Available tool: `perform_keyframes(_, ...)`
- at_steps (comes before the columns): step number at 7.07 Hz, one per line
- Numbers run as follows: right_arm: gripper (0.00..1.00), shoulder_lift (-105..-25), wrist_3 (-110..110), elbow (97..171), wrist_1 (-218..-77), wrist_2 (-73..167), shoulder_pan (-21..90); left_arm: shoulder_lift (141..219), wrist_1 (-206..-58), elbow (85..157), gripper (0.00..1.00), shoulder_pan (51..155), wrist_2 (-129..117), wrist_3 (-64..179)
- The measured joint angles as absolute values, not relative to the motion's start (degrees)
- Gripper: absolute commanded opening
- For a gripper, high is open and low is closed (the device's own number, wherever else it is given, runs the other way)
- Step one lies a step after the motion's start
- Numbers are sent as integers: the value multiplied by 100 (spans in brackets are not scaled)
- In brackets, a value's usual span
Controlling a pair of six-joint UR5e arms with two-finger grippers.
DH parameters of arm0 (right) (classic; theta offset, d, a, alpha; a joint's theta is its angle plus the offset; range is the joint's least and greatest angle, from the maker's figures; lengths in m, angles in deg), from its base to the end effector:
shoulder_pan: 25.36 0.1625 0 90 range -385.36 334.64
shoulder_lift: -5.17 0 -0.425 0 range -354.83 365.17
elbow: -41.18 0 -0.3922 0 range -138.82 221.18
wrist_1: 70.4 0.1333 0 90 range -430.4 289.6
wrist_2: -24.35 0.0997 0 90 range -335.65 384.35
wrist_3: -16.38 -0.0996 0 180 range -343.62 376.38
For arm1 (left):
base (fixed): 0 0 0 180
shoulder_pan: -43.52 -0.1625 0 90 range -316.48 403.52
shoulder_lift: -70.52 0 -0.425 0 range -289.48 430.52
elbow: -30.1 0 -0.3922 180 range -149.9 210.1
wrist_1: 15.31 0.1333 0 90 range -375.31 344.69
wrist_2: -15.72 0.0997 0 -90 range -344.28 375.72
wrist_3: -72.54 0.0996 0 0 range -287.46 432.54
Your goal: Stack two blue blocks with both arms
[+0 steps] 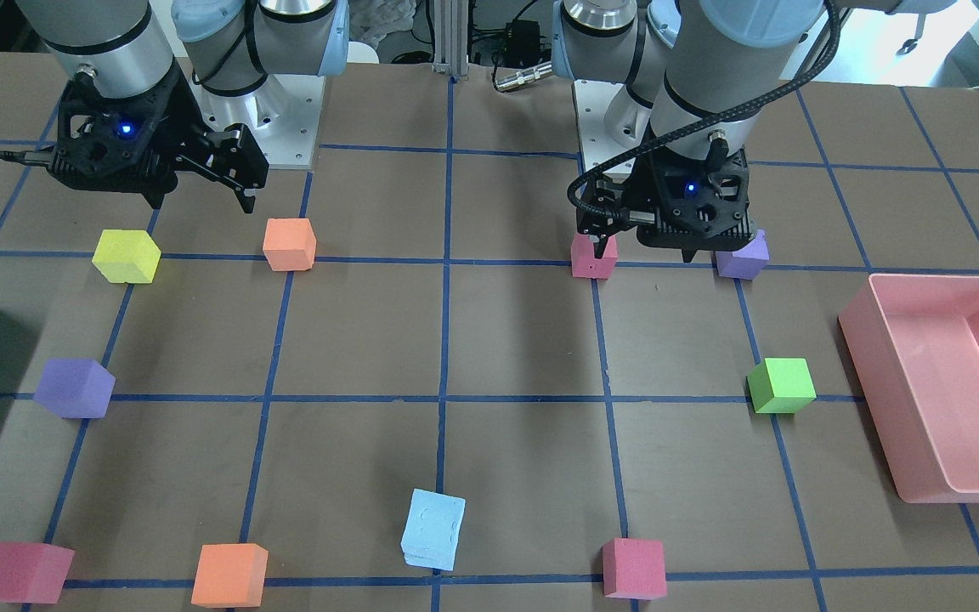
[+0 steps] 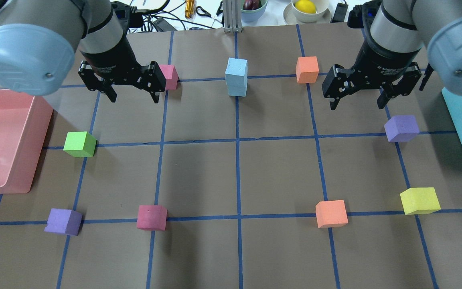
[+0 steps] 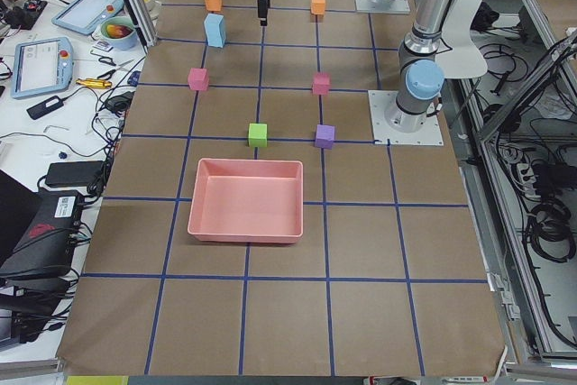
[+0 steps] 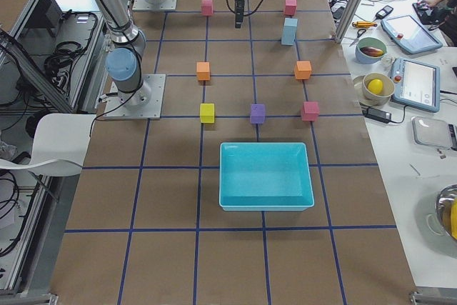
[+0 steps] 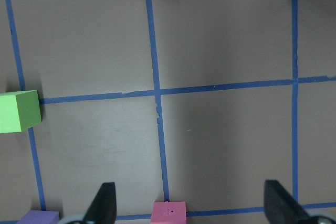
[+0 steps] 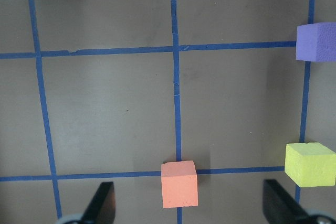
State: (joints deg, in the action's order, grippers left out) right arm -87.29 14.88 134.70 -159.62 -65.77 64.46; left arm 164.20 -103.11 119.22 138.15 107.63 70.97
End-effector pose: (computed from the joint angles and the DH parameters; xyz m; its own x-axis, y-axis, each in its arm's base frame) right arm 0.1316 -0.4708 0.4771 -0.9996 0.0292 0.0029 0.0293 0.9991 0.0320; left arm -0.1713 -0.5055 0.4669 -0.9980 0.0537 -0.0336 0.0534 0.9985 0.0096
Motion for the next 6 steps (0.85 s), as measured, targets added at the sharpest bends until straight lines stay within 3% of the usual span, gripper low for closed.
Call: perform_keyframes(6, 100, -8725, 1484, 13464, -15966, -6583, 6442, 16262, -10539, 11939, 100, 13791, 10763, 7067)
